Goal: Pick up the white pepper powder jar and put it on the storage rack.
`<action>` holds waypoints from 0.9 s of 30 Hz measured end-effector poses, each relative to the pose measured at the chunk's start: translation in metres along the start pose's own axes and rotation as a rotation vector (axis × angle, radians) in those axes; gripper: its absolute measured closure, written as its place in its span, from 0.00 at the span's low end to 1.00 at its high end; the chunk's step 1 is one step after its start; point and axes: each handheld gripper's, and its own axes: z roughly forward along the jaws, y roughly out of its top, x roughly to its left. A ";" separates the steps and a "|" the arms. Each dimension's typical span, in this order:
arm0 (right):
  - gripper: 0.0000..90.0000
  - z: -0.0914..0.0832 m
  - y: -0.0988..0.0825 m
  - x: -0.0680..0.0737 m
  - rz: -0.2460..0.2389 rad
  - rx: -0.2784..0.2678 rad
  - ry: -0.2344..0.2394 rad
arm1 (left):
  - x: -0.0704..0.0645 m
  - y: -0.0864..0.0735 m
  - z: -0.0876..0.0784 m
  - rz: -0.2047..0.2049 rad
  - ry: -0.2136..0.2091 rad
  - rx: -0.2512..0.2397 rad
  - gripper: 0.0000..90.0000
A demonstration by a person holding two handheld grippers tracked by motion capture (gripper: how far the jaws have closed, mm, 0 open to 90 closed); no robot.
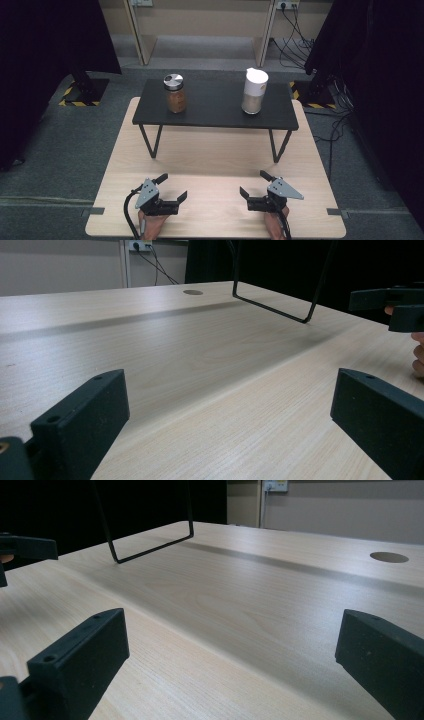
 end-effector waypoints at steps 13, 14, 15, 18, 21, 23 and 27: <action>0.01 0.000 0.000 0.000 0.001 -0.003 -0.003 | 0.000 0.000 0.000 0.002 0.001 0.001 0.02; 0.01 0.000 0.000 0.000 0.001 -0.002 -0.003 | 0.000 0.000 0.000 0.003 0.001 0.001 0.02; 0.01 0.000 0.000 0.000 0.001 -0.002 -0.003 | 0.000 0.000 0.000 0.003 0.001 0.001 0.02; 0.01 0.000 0.000 0.000 0.000 -0.001 -0.004 | 0.000 0.000 0.000 0.003 0.000 0.002 0.02; 0.01 0.000 0.000 0.001 0.000 -0.002 -0.004 | 0.000 0.000 0.000 0.004 0.000 0.002 0.02; 0.01 0.000 0.000 0.001 -0.001 -0.001 -0.005 | 0.000 0.000 0.000 0.004 0.000 0.002 0.02; 0.01 0.000 0.000 0.001 -0.002 0.000 -0.006 | 0.000 0.000 0.000 0.004 0.000 0.002 0.02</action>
